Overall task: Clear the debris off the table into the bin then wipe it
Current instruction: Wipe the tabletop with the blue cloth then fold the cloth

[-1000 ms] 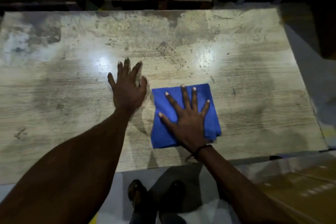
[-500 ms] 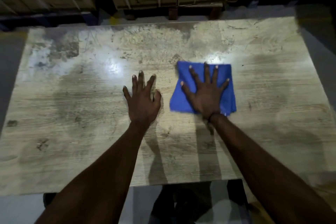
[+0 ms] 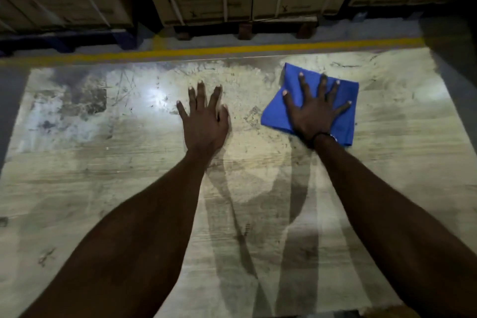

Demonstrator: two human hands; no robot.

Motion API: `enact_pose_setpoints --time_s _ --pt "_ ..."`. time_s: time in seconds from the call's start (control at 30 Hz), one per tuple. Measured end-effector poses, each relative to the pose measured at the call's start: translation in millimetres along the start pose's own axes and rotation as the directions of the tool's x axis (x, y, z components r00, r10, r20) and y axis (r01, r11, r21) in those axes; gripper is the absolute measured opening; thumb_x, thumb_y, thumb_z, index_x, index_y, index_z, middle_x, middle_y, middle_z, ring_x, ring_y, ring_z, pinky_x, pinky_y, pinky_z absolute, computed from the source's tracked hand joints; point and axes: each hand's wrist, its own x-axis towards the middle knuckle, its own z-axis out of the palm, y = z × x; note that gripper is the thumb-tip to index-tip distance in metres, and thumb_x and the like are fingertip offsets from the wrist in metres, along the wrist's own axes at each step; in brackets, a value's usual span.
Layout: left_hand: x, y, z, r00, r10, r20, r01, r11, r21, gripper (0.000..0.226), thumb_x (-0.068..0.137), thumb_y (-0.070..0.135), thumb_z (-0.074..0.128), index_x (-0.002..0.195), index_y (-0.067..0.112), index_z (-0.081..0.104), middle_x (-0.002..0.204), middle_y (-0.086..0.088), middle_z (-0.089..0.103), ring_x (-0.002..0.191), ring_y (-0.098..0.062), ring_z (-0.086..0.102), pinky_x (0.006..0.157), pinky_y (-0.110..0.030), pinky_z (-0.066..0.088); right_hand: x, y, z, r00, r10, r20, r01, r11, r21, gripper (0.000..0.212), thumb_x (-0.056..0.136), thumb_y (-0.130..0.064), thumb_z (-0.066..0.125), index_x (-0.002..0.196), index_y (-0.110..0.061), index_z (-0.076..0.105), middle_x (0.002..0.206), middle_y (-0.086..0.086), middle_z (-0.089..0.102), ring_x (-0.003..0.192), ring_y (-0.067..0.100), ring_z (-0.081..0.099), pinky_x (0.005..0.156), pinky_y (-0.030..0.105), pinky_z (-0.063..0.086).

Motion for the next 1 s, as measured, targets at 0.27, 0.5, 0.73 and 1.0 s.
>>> enact_pose_setpoints --time_s 0.27,0.5,0.73,1.0 --pt "5 2 -3 0.999 -0.035 0.015 0.035 0.999 0.026 0.058 0.107 0.050 0.031 0.164 0.039 0.027 0.176 -0.002 0.009 0.163 -0.027 0.006 0.126 -0.064 0.008 -115 -21 14 0.946 -0.325 0.021 0.324 0.937 -0.131 0.077 0.095 -0.084 0.035 0.162 -0.051 0.019 0.176 -0.004 0.005 0.162 0.030 -0.003 0.120 0.075 0.001" --pt "5 4 -5 0.999 -0.049 0.015 0.049 0.999 -0.007 0.057 0.108 0.049 0.033 0.164 0.039 0.025 0.177 0.000 0.005 0.163 -0.024 0.001 0.127 -0.063 0.006 73 -34 1 1.000 -0.017 -0.010 0.016 0.998 -0.057 0.077 0.092 -0.087 0.026 0.161 -0.053 0.021 0.176 0.001 0.009 0.162 0.035 -0.002 0.115 0.081 0.001" --pt "5 5 -7 0.998 -0.060 0.022 0.061 0.998 -0.033 0.061 0.106 0.044 0.043 0.164 0.039 0.026 0.177 0.002 0.001 0.163 -0.022 -0.001 0.126 -0.064 0.007 -7 -76 20 0.978 -0.208 -0.021 0.203 0.970 -0.132 0.075 0.096 -0.081 0.032 0.163 -0.049 0.017 0.176 0.000 0.003 0.162 0.032 -0.006 0.119 0.076 -0.002" --pt "5 6 -11 0.999 -0.051 0.018 0.052 0.998 -0.047 0.061 0.105 0.044 0.045 0.164 0.039 0.028 0.177 0.001 0.002 0.163 -0.022 -0.001 0.126 -0.063 0.007 50 -83 17 0.990 -0.138 0.002 0.138 0.986 -0.095 0.079 0.090 -0.088 0.027 0.160 -0.053 0.023 0.176 -0.003 0.006 0.162 0.030 -0.003 0.118 0.077 -0.001"
